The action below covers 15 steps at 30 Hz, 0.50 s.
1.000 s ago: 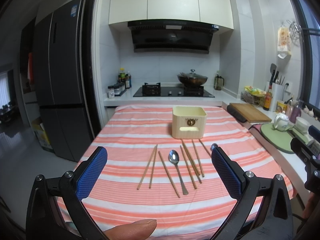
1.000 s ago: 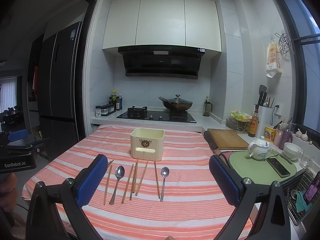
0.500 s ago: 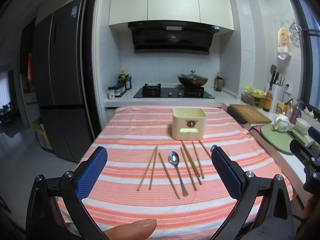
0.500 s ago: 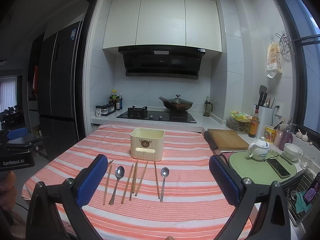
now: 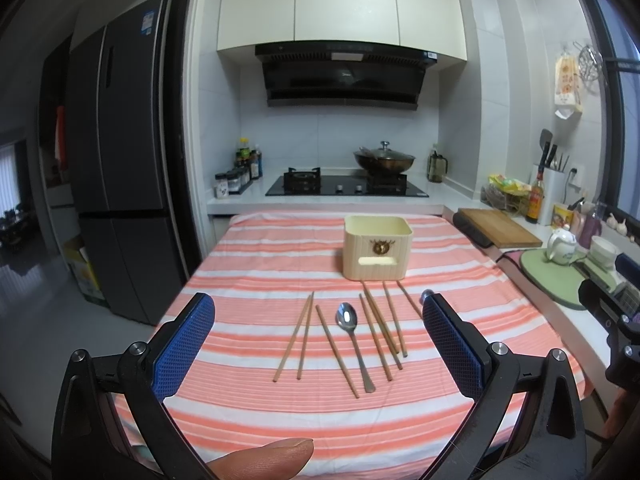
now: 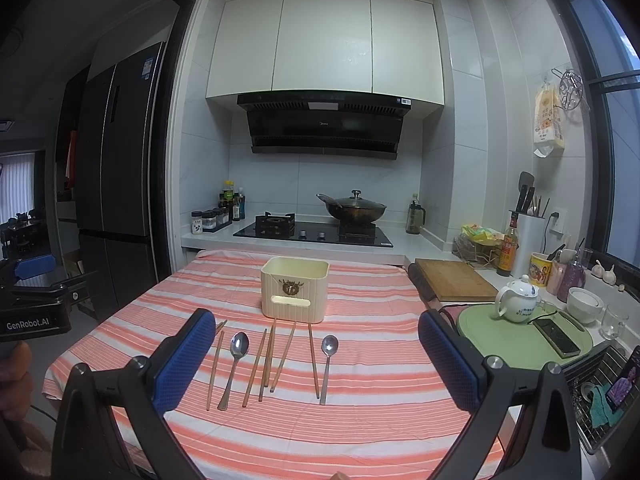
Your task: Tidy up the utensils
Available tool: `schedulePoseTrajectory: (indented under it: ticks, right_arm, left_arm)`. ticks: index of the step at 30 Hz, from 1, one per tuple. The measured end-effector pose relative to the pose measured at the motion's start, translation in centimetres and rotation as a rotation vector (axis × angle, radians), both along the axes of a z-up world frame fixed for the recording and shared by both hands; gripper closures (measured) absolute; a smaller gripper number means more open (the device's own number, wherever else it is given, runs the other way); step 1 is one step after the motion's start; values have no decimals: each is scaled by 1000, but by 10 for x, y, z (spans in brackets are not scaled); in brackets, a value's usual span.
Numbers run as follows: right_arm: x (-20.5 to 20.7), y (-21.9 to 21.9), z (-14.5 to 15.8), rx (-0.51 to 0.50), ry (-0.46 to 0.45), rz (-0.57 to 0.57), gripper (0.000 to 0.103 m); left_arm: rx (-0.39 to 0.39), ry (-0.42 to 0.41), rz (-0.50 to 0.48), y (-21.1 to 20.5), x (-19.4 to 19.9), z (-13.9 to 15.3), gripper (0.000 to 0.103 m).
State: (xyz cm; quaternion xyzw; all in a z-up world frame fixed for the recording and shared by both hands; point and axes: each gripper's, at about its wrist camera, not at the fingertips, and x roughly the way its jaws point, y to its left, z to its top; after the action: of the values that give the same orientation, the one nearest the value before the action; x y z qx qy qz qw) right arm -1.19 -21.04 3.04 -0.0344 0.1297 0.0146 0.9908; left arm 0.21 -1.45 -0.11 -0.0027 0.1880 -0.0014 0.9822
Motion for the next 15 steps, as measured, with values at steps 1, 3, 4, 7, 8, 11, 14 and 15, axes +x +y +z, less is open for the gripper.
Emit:
schedulePoseTrajectory:
  ticks: [1, 3, 4, 7, 8, 11, 14, 15]
  right_arm:
    - [0, 0, 0, 1, 0, -1, 0]
    - [0, 0, 0, 9, 1, -2, 0]
    - [-1, 0, 0, 8, 0, -3, 0]
    - [-1, -1, 0, 13, 0, -3, 0]
    - [-1, 0, 0, 13, 0, -3, 0]
    - [-1, -1, 0, 15, -2, -3, 0]
    - [-1, -1, 0, 21, 0, -4, 0]
    - [-1, -1, 0, 22, -1, -3, 0]
  left_arm:
    - [4, 2, 0, 0, 0, 0, 0]
    - [-2, -4, 0, 1, 0, 0, 0]
    - [-4, -6, 0, 1, 0, 0, 0]
    - [-2, -3, -1, 9, 2, 5, 0]
    - [-2, -2, -1, 8, 2, 6, 0]
    - [1, -1, -1, 8, 2, 5, 0]
    - [-4, -5, -1, 9, 2, 5, 0]
    - [-4, -5, -1, 9, 1, 5, 0]
